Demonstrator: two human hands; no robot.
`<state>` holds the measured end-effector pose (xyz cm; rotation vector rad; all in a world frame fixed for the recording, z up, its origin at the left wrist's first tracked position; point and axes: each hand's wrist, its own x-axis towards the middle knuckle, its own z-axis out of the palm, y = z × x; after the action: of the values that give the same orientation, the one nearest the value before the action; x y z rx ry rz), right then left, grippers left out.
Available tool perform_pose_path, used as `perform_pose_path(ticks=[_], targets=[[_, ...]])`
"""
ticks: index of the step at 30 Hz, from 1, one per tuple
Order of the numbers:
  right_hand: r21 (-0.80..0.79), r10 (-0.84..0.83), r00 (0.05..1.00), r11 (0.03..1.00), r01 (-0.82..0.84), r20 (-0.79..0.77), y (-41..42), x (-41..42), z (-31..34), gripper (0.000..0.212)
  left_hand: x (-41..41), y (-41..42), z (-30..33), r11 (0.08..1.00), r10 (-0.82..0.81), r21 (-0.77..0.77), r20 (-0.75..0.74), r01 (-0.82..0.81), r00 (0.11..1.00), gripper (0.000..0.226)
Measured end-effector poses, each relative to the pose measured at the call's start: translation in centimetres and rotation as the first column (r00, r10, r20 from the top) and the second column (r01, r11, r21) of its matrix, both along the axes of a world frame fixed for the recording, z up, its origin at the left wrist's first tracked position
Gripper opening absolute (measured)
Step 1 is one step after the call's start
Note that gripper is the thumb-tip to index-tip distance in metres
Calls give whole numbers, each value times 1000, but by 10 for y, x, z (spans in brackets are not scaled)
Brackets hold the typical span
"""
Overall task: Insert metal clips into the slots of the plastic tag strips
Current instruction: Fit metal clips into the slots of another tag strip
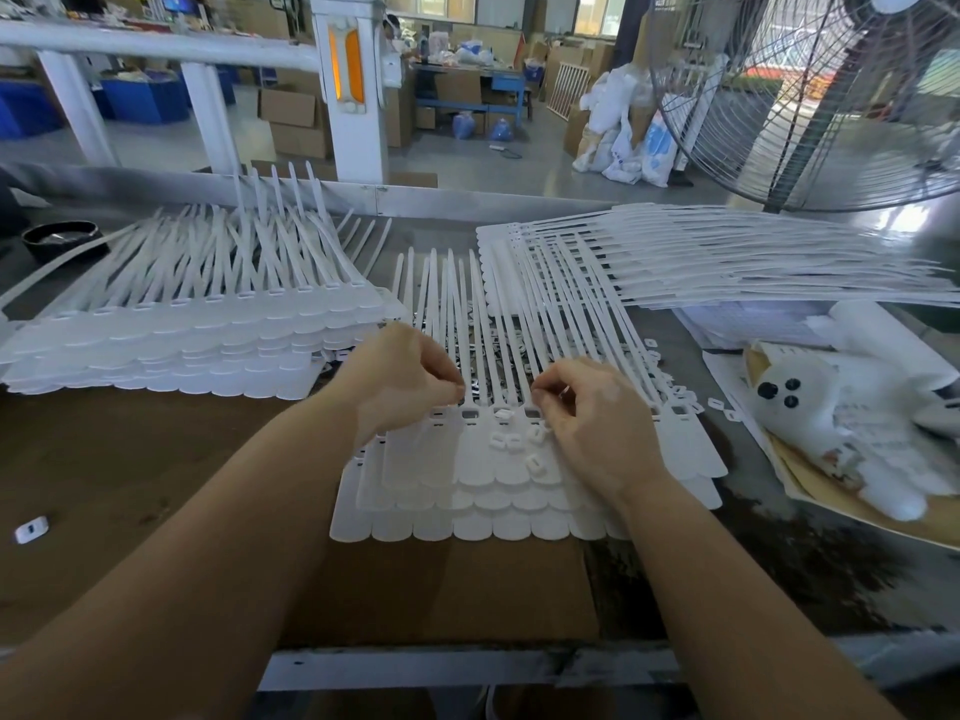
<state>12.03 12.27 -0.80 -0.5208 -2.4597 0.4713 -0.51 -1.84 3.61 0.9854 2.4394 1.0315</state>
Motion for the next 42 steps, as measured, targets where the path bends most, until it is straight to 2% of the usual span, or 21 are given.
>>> perform_pose_path(ticks=[4,8,15,21,24,32,37,42], targets=[[4,-3,1000,1000,3,-7,0,0,0,5,14,11,-5,987,-142,65,-64,146,988,7],[1,-6,1000,1000,6,-13,0,0,-1,5,17,14,-11,970,-232,46,-106,238,967,12],[-12,-9,1000,1000,9,-6,0,-1,0,6,15,16,-10,963,-268,-34,-176,266,947,12],[-11,-10,1000,1000,10,-5,0,1,0,6,12,12,-10,973,-172,163,27,165,985,5],[-7,-11,1000,1000,11,-2,1,1,1,6,8,7,-8,975,-142,187,96,123,985,6],[-8,-11,1000,1000,11,0,0,2,1,6,0,5,-2,990,-135,52,66,131,989,11],[0,-15,1000,1000,15,2,-1,1,1,6,0,7,-2,991,-127,-40,31,128,991,2],[-4,-8,1000,1000,8,5,0,1,0,6,0,8,-1,992,-102,-69,34,104,994,5]])
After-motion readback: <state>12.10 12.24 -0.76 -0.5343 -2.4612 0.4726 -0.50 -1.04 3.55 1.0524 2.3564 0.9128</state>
